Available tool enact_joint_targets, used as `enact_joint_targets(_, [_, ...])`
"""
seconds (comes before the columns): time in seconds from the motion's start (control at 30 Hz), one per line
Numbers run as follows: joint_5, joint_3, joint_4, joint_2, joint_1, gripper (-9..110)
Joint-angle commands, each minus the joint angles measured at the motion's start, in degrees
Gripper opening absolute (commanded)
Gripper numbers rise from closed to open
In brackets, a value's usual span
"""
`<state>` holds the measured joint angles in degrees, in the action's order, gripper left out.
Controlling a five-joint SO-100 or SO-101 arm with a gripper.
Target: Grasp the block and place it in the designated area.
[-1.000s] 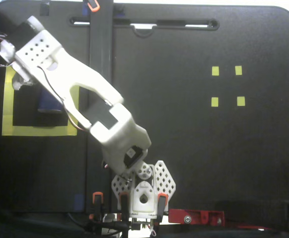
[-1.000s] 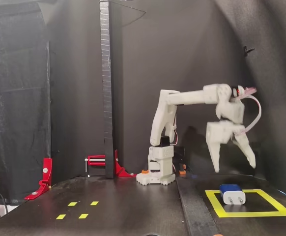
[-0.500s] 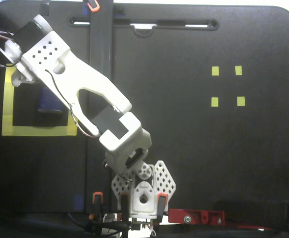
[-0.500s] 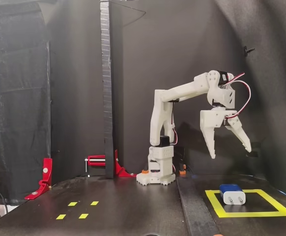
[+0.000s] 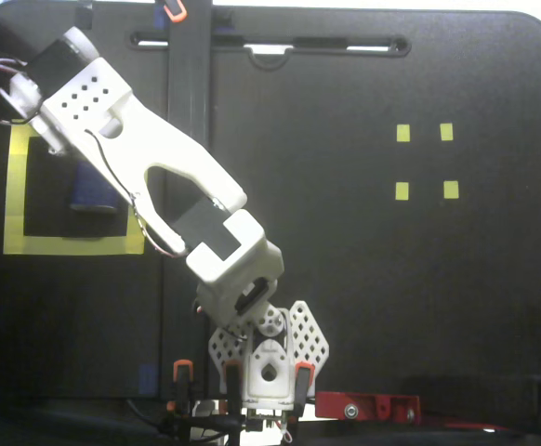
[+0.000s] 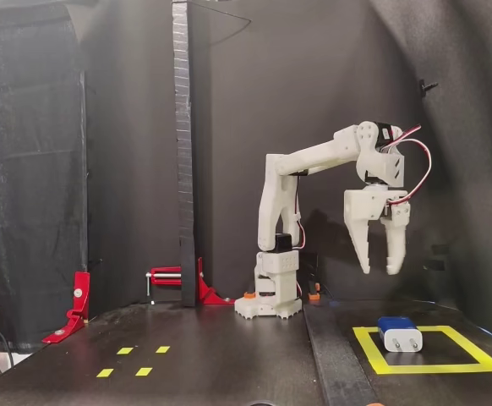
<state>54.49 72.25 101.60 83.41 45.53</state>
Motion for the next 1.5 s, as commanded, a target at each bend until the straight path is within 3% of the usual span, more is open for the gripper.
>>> enact_joint_targets(0.0, [0.26,-0.18,0.00,2.46,-0.18,0])
enact_joint_targets(0.4, [-4.83,-0.18,-0.79,2.20,-0.26,0])
enact_joint_targets(0.6, [-21.62,-0.09,-1.23,1.05,0.26,0])
enact_joint_targets(0.83, [-53.61,-0.09,-1.49,1.05,-1.14,0])
enact_joint_targets(1.0, [-64.95,-0.09,-3.52,1.05,-3.25,0])
enact_joint_targets(1.47, [-68.64,0.79,-5.62,0.97,-7.29,0])
